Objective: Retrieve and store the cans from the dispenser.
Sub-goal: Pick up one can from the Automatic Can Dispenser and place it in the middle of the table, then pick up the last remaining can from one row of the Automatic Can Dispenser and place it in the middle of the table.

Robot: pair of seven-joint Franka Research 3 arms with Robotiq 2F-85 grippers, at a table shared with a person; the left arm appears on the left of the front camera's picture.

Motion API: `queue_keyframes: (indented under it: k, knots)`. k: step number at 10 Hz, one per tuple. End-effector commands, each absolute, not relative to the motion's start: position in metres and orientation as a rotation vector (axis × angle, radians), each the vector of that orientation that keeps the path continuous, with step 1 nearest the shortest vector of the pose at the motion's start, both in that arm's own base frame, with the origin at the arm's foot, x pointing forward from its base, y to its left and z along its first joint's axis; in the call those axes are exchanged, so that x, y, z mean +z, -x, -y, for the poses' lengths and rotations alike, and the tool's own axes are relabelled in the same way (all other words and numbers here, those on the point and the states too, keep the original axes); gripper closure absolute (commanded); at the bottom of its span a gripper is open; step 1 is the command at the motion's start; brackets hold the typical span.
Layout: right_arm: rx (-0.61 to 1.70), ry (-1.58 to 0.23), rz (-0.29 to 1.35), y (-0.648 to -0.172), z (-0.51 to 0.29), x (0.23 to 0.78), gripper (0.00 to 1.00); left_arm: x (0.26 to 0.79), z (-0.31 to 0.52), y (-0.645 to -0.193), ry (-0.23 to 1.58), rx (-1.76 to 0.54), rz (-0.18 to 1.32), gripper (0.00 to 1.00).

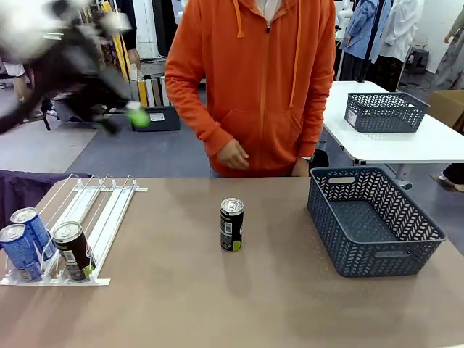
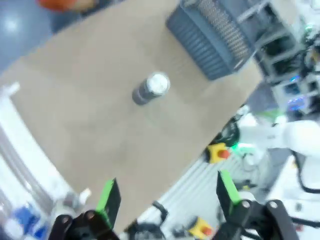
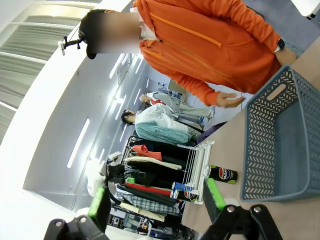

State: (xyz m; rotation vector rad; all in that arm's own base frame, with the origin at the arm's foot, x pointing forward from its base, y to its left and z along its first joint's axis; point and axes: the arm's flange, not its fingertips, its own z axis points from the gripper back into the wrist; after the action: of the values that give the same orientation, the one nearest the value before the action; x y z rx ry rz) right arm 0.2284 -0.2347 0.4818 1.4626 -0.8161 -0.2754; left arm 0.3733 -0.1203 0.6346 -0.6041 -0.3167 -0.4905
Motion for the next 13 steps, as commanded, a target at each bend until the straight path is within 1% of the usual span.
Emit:
queue_keyframes:
  k: [1,2,3,5,6,7,8,13]
  knots:
    - [-0.261,-1.473,0.844,-0.230,0.234,0.485,0.00,0.614,0.006,-0.354,0.777,-0.352,0.333,0.00]
    - [-0.261,-1.473,0.844,-0.230,0.234,0.485,0.00,0.600,-0.060,-0.340,0.966,-0.314,0.344,0.00]
    - [-0.261,-1.473,0.844,-0.230,0.234,0.485,0.00,0.580,-0.108,-0.326,1.100,-0.254,0.380,0.00]
    - [-0.261,-1.473,0.844,-0.230,0.234,0.485,0.00,0.537,-0.182,-0.300,1.259,-0.114,0.489,0.00]
    - [-0.261,-1.473,0.844,-0.230,0.234,0.485,0.00,0.518,-0.195,-0.294,1.291,-0.085,0.518,0.00]
    - [-0.261,-1.473,0.844,-0.230,0.234,0.485,0.00,0.512,-0.193,-0.294,1.285,-0.117,0.480,0.00]
    - [-0.261,-1.473,0.844,-0.230,0.234,0.485,0.00,0.528,-0.204,-0.278,1.240,-0.082,0.492,0.00]
    - [-0.261,-1.473,0.844,-0.230,0.234,0.485,0.00,0.528,-0.204,-0.278,1.240,-0.082,0.492,0.00]
